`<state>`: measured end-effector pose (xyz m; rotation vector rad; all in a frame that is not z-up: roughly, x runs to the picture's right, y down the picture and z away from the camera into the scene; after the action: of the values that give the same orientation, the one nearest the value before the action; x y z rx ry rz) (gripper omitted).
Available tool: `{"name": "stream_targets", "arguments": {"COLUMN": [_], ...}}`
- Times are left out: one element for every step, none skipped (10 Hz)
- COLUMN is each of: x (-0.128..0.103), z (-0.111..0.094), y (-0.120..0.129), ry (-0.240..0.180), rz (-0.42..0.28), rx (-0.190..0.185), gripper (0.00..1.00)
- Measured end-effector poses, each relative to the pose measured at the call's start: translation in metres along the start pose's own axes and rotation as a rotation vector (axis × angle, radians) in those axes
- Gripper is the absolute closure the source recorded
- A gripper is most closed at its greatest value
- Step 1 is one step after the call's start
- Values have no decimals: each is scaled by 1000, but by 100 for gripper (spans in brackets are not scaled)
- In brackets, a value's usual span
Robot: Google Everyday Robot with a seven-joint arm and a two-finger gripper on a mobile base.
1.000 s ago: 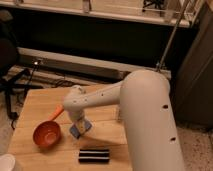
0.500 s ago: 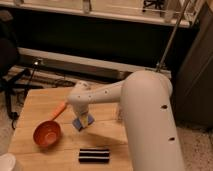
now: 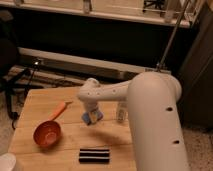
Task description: Wipe the white sponge on the table
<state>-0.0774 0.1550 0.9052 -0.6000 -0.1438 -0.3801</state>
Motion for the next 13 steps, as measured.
{"name": "stream_targets", "arguments": {"x": [11,19,25,31,37,40,40,37,35,34,30,27,23], "z": [0,-1,-3,-7,-12,-17,-23,-27,-28,-28,-27,-26,-26], "y": [7,14,21,32,38,44,50,55,61,67,75,82,87], "ry": [14,24,33,44,56,59,59,57,52,52,47,41,36], "rz": [22,36,45,50,57,68,78,83,90,94,100,103,105], "rx": [-10,-17,-22,-29,-26,-27,-26,-26,-28,-33,-40,-47,-53], "gripper": [69,69,69,69,69,69,69,69,69,69,69,69,69]}}
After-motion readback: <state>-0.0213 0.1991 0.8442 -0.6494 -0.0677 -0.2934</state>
